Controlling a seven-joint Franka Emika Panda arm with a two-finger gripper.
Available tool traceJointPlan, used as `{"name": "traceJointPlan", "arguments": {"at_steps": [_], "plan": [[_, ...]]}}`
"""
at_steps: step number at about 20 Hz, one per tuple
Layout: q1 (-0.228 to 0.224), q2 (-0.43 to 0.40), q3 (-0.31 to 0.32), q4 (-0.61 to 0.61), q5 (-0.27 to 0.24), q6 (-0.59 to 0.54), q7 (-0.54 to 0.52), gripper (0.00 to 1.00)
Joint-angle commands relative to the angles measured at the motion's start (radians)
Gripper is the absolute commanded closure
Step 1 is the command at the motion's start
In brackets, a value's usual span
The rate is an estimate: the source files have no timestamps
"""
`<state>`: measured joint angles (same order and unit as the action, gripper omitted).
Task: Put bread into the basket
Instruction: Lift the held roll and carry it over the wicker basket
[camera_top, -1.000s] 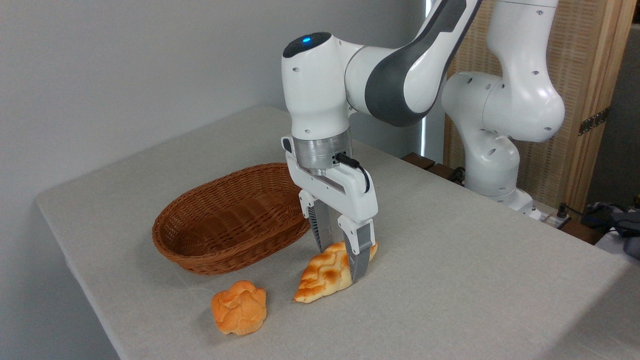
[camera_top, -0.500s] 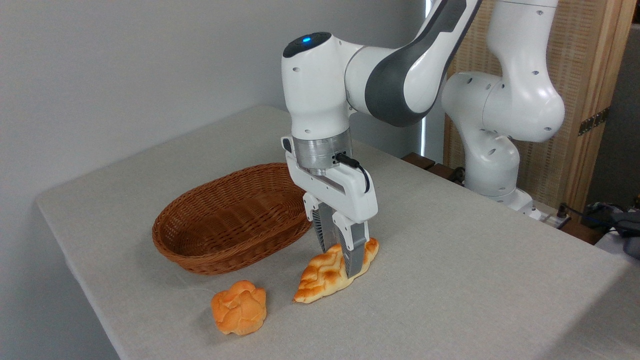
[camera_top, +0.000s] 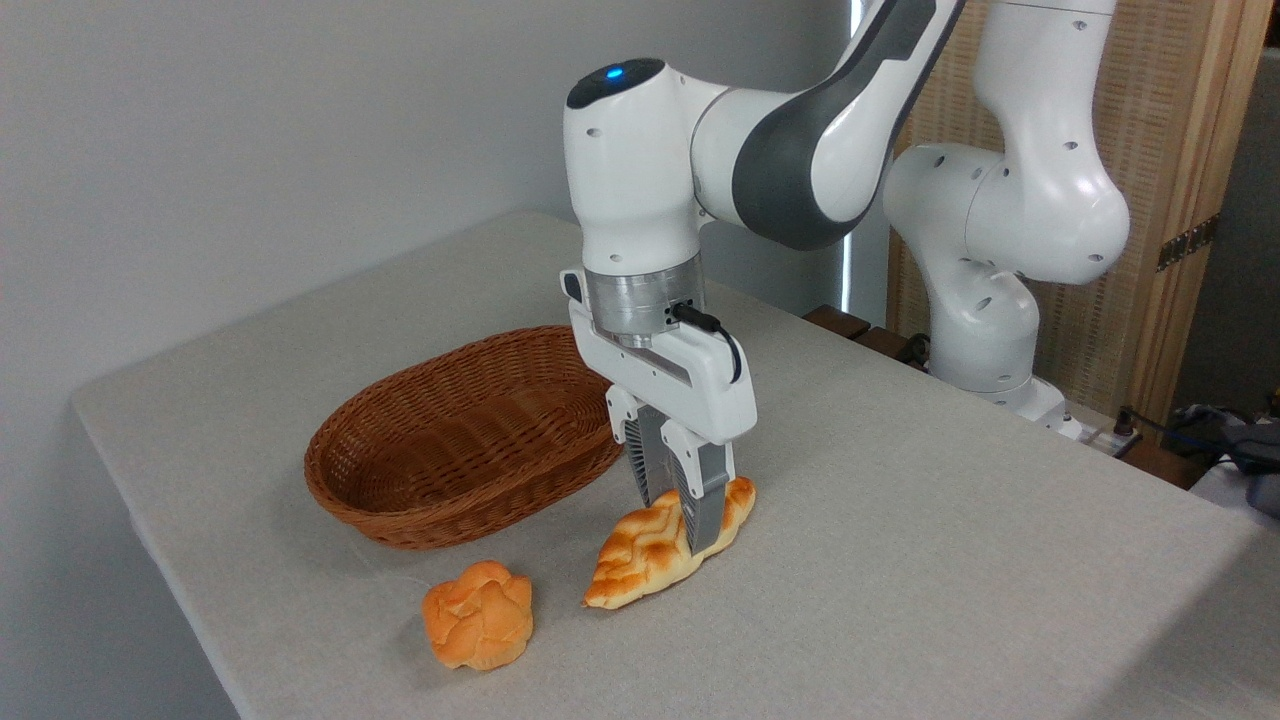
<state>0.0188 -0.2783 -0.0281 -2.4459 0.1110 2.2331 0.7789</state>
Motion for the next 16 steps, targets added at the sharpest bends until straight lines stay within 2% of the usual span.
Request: {"name": "traceJointPlan", "arguments": {"at_steps": [1,2,10,12,16], "plan": [[0.000,-0.009,0.027,0.068,-0.005,-0.048,0.017,0.49],[0.000,-0.007,0.030,0.090,-0.010,-0.070,0.017,0.49],[-0.013,0.004,0.008,0.292,-0.155,-0.248,0.002,0.49],[-0.014,0.017,-0.051,0.326,-0.182,-0.268,-0.016,0.49],[-0.014,0.089,-0.162,0.390,-0.183,-0.265,-0.137,0.49]]}}
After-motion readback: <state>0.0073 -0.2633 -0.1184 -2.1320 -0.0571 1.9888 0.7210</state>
